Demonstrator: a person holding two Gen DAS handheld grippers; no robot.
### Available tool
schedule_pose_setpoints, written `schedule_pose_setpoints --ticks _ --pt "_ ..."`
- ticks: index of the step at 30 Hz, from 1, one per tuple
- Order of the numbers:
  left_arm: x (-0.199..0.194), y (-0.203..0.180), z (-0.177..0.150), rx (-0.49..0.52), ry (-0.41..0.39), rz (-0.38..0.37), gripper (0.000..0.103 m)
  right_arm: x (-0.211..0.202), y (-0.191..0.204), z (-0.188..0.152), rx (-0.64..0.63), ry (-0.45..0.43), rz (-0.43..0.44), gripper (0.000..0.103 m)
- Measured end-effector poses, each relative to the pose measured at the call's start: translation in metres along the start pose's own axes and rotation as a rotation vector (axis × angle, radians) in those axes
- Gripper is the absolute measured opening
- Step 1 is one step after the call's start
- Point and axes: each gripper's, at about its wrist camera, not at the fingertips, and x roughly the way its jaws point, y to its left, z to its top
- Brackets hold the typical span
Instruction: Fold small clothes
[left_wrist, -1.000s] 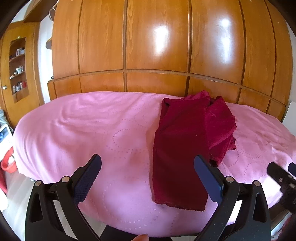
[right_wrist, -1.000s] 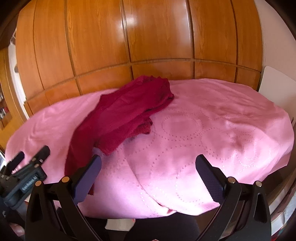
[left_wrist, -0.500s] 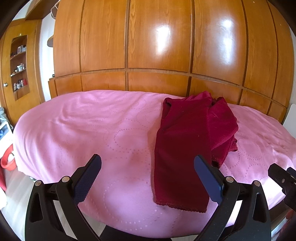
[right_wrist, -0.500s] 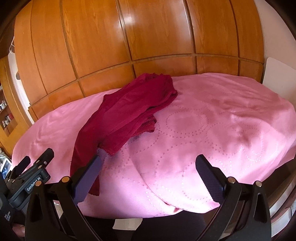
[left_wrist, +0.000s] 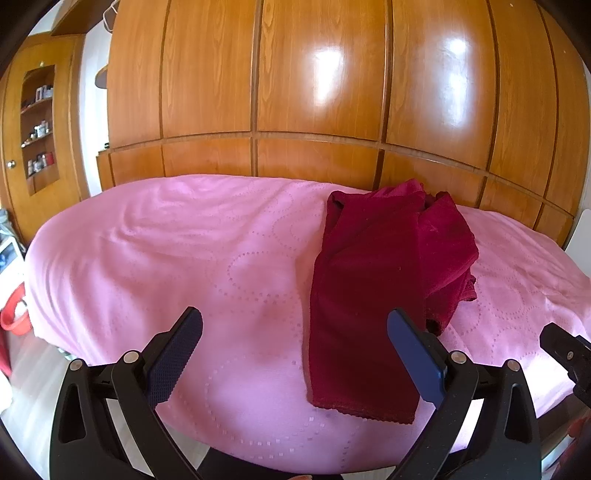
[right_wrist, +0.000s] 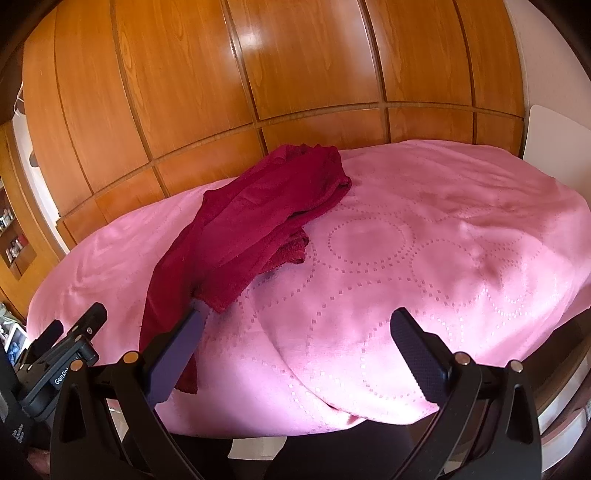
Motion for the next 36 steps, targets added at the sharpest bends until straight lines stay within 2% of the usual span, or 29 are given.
schedule_pose_setpoints --ticks 20,28,30,32,33,36 --pt "0.015 0.001 -0.001 -0.005 0.043 -0.021 0.099 0.013 -0.014 0.003 0.064 0.028 -0.049 0.101" --pt "0.024 -0.003 -0.003 0.017 0.075 -0.032 0.099 0.024 -0.018 0.003 0.075 0.059 -0.061 0.101" --pt "0.027 -0.006 -0.002 0.048 0.087 -0.041 0.099 0.028 -0.019 0.005 0.075 0.071 -0.064 0.101" --pt "0.031 -0.011 0.000 0.097 0.100 -0.066 0.093 0.035 -0.023 0.011 0.076 0.098 -0.047 0.101" --pt "0.034 -0.013 0.001 0.112 0.109 -0.089 0.084 0.036 -0.025 0.012 0.084 0.104 -0.044 0.101" --pt "0.044 -0.017 0.001 0.142 0.156 -0.148 0.082 0.047 -0.039 0.022 0.125 0.138 -0.039 0.101"
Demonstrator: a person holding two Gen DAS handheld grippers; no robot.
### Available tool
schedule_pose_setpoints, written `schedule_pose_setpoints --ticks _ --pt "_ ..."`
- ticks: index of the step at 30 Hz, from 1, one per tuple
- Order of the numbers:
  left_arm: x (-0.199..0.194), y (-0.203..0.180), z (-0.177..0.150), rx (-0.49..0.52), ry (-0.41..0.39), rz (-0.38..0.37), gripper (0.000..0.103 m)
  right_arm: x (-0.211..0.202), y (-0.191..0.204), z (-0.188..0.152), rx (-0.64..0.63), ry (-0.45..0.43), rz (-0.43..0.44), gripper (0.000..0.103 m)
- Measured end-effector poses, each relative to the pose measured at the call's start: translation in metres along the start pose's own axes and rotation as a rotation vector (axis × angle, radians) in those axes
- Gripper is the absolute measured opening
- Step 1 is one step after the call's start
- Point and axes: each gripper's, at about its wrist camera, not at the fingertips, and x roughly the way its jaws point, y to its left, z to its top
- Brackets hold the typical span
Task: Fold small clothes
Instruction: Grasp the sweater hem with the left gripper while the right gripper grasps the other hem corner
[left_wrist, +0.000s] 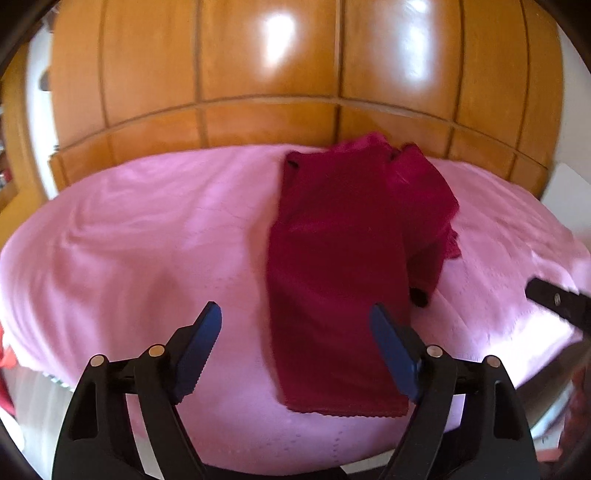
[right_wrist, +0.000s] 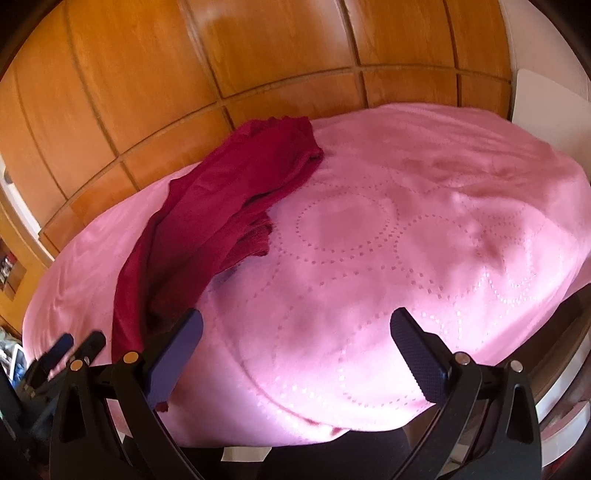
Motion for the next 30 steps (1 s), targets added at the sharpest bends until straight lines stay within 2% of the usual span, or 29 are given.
schedule_pose_setpoints --ticks 5,11,12,13,14,15,17,18,19,20,21,24,26,30 --pt "0.015 -0.007 0.001 0.061 0.062 -0.084 0.082 0.015 -0.009 0.023 0.044 0.034 0.044 0.101" --pt "0.026 -0.033 -0.009 0.194 0.097 -0.124 0.082 0.041 0.011 0.062 -0.029 0.007 0.098 0.094" --pt "0.028 -0.039 -0.011 0.225 0.097 -0.119 0.078 0.047 0.015 0.068 -0.044 0.004 0.101 0.091" --pt "0.030 -0.044 -0.013 0.256 0.092 -0.105 0.060 0.058 0.021 0.077 -0.063 0.002 0.101 0.089" --pt "0.036 -0.047 -0.013 0.276 0.105 -0.108 0.049 0.067 0.025 0.083 -0.069 0.007 0.104 0.087" --pt "0.041 -0.048 -0.013 0.275 0.125 -0.122 0.032 0.081 0.029 0.093 -0.068 0.022 0.109 0.085" --pt "0.046 -0.043 -0.010 0.248 0.129 -0.134 0.017 0.103 0.033 0.103 -0.073 0.043 0.098 0.082" --pt "0.046 -0.041 -0.008 0.238 0.129 -0.147 0.009 0.118 0.035 0.109 -0.083 0.062 0.088 0.072" --pt "0.045 -0.037 -0.005 0.224 0.132 -0.163 0.007 0.127 0.037 0.112 -0.091 0.086 0.093 0.060" --pt "0.043 -0.030 0.000 0.203 0.135 -0.180 0.007 0.137 0.039 0.115 -0.101 0.125 0.118 0.026" --pt "0.040 -0.023 0.005 0.177 0.130 -0.194 0.006 0.143 0.041 0.118 -0.109 0.154 0.146 0.013" --pt "0.027 0.010 0.029 0.060 0.096 -0.233 0.006 0.127 0.046 0.128 -0.173 0.094 0.144 0.011" --pt "0.018 0.042 0.055 -0.041 0.043 -0.237 0.006 0.110 0.033 0.141 -0.148 0.047 0.161 0.011" --pt "0.015 0.113 0.110 -0.218 -0.054 -0.181 0.005 0.081 -0.010 0.175 -0.130 -0.064 0.061 0.011"
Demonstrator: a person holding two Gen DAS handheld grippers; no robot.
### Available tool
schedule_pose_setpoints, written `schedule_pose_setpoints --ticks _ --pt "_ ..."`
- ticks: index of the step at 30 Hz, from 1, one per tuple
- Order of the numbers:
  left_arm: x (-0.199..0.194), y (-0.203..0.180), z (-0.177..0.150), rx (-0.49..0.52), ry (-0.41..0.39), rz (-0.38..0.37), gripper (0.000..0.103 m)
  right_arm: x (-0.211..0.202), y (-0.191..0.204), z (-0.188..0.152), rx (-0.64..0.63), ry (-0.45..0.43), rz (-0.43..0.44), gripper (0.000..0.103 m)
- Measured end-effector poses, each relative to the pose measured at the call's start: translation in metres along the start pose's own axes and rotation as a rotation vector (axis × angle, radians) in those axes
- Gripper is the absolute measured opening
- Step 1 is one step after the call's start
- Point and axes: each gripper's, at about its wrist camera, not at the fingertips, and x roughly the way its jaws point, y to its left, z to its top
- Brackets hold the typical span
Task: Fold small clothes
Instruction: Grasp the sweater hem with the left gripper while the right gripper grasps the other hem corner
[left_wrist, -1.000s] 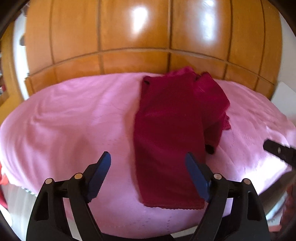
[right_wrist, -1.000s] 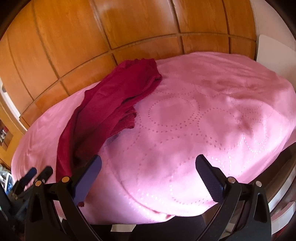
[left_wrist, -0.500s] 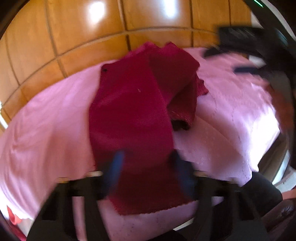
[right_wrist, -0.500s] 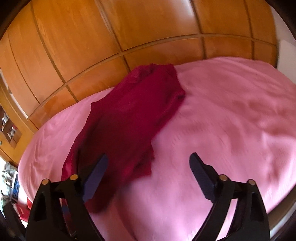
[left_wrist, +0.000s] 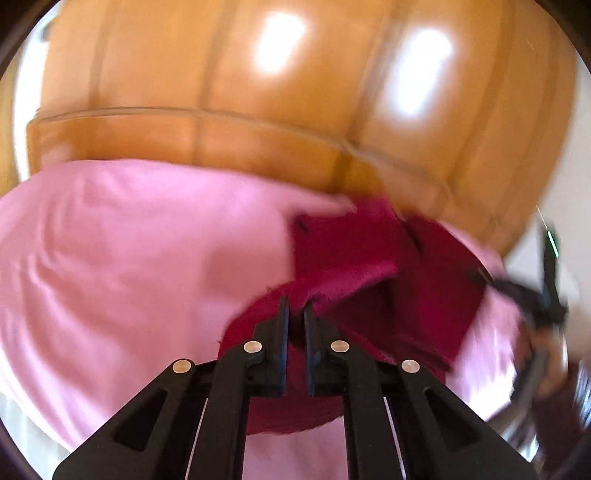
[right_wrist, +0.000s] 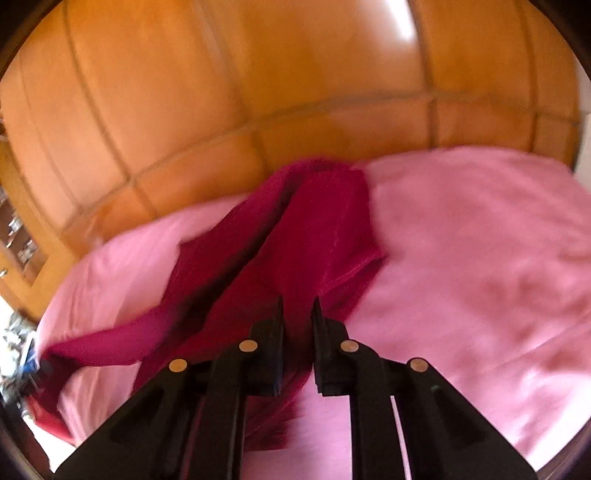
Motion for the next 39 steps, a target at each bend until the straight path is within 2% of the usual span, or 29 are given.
schedule_pose_setpoints --ticks 4,8,10,11,13,14,15,16,18,19,20,22,24,26,27,29,31,34,35,36,37,38,39 --pt "0.009 0.043 0.060 -0.073 -0.075 0.119 0.005 -0.007 -0.069 0.032 0.019 -0.050 -0.227 0.011" --pt "0.035 0.070 0.111 -0.095 -0.093 0.238 0.005 0.011 -0.143 0.064 0.113 -0.025 -0.408 0.011" --pt "0.052 0.072 0.135 -0.069 -0.099 0.322 0.005 0.025 -0.169 0.074 0.152 0.005 -0.460 0.011" --pt "0.059 0.074 0.143 -0.060 -0.101 0.360 0.005 0.029 -0.182 0.076 0.185 0.020 -0.459 0.014" --pt "0.076 0.078 0.159 -0.052 -0.097 0.407 0.006 0.035 -0.202 0.080 0.263 0.011 -0.469 0.040" --pt "0.085 0.076 0.165 -0.050 -0.097 0.432 0.006 0.035 -0.206 0.084 0.277 -0.010 -0.475 0.063" --pt "0.091 0.074 0.169 -0.040 -0.096 0.463 0.019 0.034 -0.204 0.082 0.283 -0.033 -0.479 0.071" --pt "0.092 0.073 0.172 -0.036 -0.094 0.477 0.045 0.031 -0.202 0.080 0.279 -0.041 -0.473 0.073" --pt "0.094 0.073 0.170 -0.046 -0.115 0.493 0.075 0.028 -0.191 0.072 0.265 -0.015 -0.416 0.075" --pt "0.090 0.072 0.167 -0.054 -0.133 0.484 0.075 0.025 -0.181 0.062 0.253 0.019 -0.331 0.075" --pt "0.087 0.072 0.160 -0.059 -0.129 0.439 0.075 0.023 -0.171 0.054 0.242 0.044 -0.265 0.075" --pt "0.087 0.069 0.141 -0.054 -0.073 0.330 0.075 0.019 -0.141 0.026 0.212 0.109 -0.101 0.075" --pt "0.088 0.060 0.109 -0.033 0.000 0.193 0.075 0.019 -0.112 -0.004 0.204 0.192 0.062 0.075" --pt "0.097 0.051 0.076 -0.015 0.098 0.088 0.075 0.026 -0.075 -0.043 0.196 0.309 0.242 0.074" --pt "0.102 0.047 0.062 -0.015 0.135 0.052 0.075 0.031 -0.053 -0.067 0.205 0.382 0.347 0.074" --pt "0.115 0.035 0.031 0.002 0.219 0.004 0.073 0.040 -0.025 -0.097 0.222 0.472 0.451 0.074" --pt "0.128 0.023 0.007 0.011 0.276 -0.040 0.061 0.053 -0.006 -0.120 0.296 0.523 0.532 0.074" --pt "0.143 0.010 -0.013 -0.034 0.349 -0.113 0.057 0.070 0.008 -0.133 0.390 0.539 0.576 0.071" --pt "0.147 0.005 -0.020 -0.027 0.358 -0.101 0.051 0.072 0.012 -0.134 0.383 0.536 0.574 0.056" --pt "0.153 0.005 -0.025 -0.021 0.371 -0.095 0.029 0.074 0.014 -0.132 0.369 0.540 0.574 0.029" --pt "0.159 0.004 -0.031 -0.024 0.401 -0.097 0.010 0.072 0.018 -0.130 0.339 0.537 0.552 0.016" --pt "0.155 -0.003 -0.034 -0.016 0.398 -0.082 0.010 0.067 0.019 -0.126 0.308 0.513 0.530 0.008" --pt "0.152 -0.004 -0.035 -0.001 0.382 -0.074 0.006 0.055 0.017 -0.116 0.263 0.471 0.521 0.008"
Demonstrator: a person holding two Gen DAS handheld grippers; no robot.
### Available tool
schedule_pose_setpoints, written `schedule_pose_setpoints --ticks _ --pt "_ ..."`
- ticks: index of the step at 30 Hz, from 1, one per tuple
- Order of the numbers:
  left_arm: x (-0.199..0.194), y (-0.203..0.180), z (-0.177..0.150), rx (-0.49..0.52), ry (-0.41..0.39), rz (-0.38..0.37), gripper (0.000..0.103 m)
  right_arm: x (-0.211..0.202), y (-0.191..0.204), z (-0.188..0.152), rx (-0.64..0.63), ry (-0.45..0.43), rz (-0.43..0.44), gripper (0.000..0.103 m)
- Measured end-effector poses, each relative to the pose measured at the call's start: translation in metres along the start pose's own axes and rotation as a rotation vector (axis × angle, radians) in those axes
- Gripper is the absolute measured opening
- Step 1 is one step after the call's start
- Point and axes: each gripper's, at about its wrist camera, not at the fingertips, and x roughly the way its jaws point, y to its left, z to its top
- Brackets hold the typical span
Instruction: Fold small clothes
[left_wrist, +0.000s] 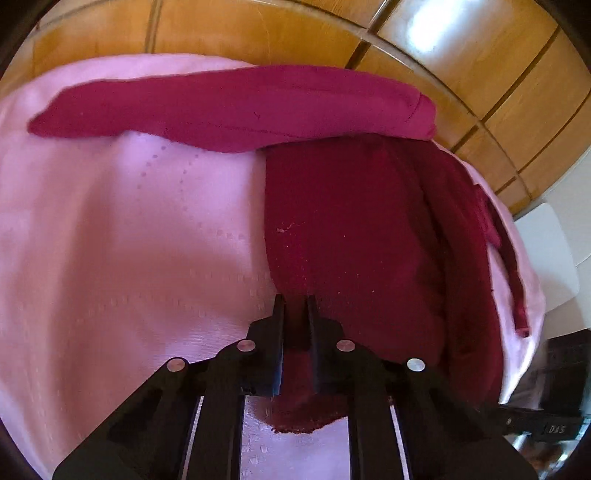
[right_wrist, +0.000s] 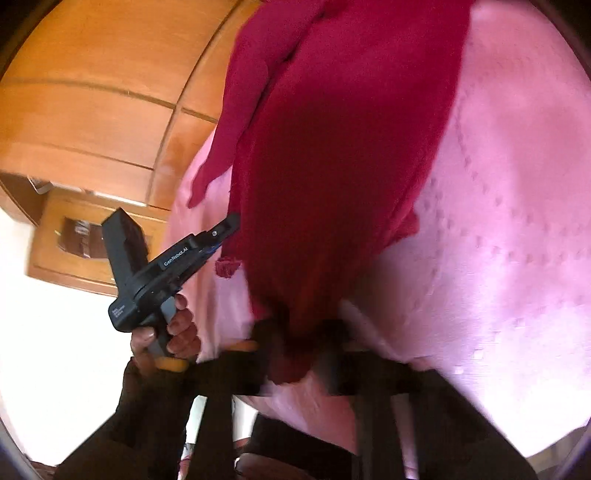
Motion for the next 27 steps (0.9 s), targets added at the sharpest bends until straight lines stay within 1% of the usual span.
schedule_pose_setpoints --ticks 1,3,6,8,10,12,13,15,18,19,20,21,22,23,24,25,26,27 --pt "-0.006 -0.002 -0.001 0.011 -0.015 0.002 0.005 -0.009 0.003 0.000 -0.034 -0.021 -0.010 0.007" --pt "-0.028 0.002 0.003 0.002 -0.058 -0.018 0.005 -0.034 0.012 -0.001 -0.109 -0.074 -0.052 0.007" --pt "-0.067 0.013 0.009 -0.011 -0.129 -0.056 0.004 -0.083 0.019 0.001 -0.196 -0.166 -0.144 0.007" --pt "-0.096 0.022 0.008 -0.006 -0.168 -0.058 0.004 -0.116 0.017 0.000 -0.241 -0.222 -0.242 0.007" --pt "-0.121 0.033 0.000 -0.011 -0.188 -0.065 0.004 -0.134 0.005 -0.005 -0.250 -0.233 -0.316 0.007" --pt "-0.134 0.038 -0.013 -0.023 -0.182 -0.075 0.004 -0.139 -0.007 -0.011 -0.251 -0.208 -0.378 0.007" --pt "-0.137 0.040 -0.021 -0.027 -0.171 -0.080 0.004 -0.137 -0.015 -0.015 -0.256 -0.181 -0.424 0.007" --pt "-0.137 0.042 -0.039 -0.028 -0.134 -0.081 0.004 -0.126 -0.035 -0.022 -0.249 -0.118 -0.489 0.007" --pt "-0.122 0.036 -0.074 -0.038 -0.043 -0.083 0.003 -0.104 -0.053 -0.030 -0.264 -0.030 -0.568 0.007" --pt "-0.114 0.035 -0.090 -0.041 0.000 -0.074 0.003 -0.097 -0.059 -0.034 -0.272 0.000 -0.588 0.007" --pt "-0.108 0.033 -0.097 -0.038 0.019 -0.057 0.003 -0.094 -0.062 -0.037 -0.281 0.017 -0.601 0.008" --pt "-0.103 0.033 -0.104 -0.039 0.033 -0.049 0.003 -0.094 -0.063 -0.036 -0.286 0.022 -0.608 0.010" --pt "-0.102 0.039 -0.108 -0.058 0.038 -0.056 0.003 -0.094 -0.064 -0.034 -0.287 0.017 -0.615 0.014" --pt "-0.102 0.045 -0.109 -0.081 0.032 -0.058 0.003 -0.096 -0.063 -0.032 -0.280 0.003 -0.612 0.031" --pt "-0.106 0.057 -0.104 -0.129 0.006 -0.047 0.003 -0.105 -0.061 -0.031 -0.273 -0.022 -0.613 0.060" --pt "-0.110 0.063 -0.101 -0.149 -0.012 -0.036 0.003 -0.117 -0.054 -0.033 -0.278 -0.084 -0.633 0.070" --pt "-0.115 0.075 -0.095 -0.169 -0.038 -0.011 0.003 -0.122 -0.049 -0.029 -0.287 -0.125 -0.641 0.074" --pt "-0.118 0.083 -0.086 -0.177 -0.063 0.020 0.003 -0.125 -0.043 -0.028 -0.297 -0.151 -0.637 0.074"
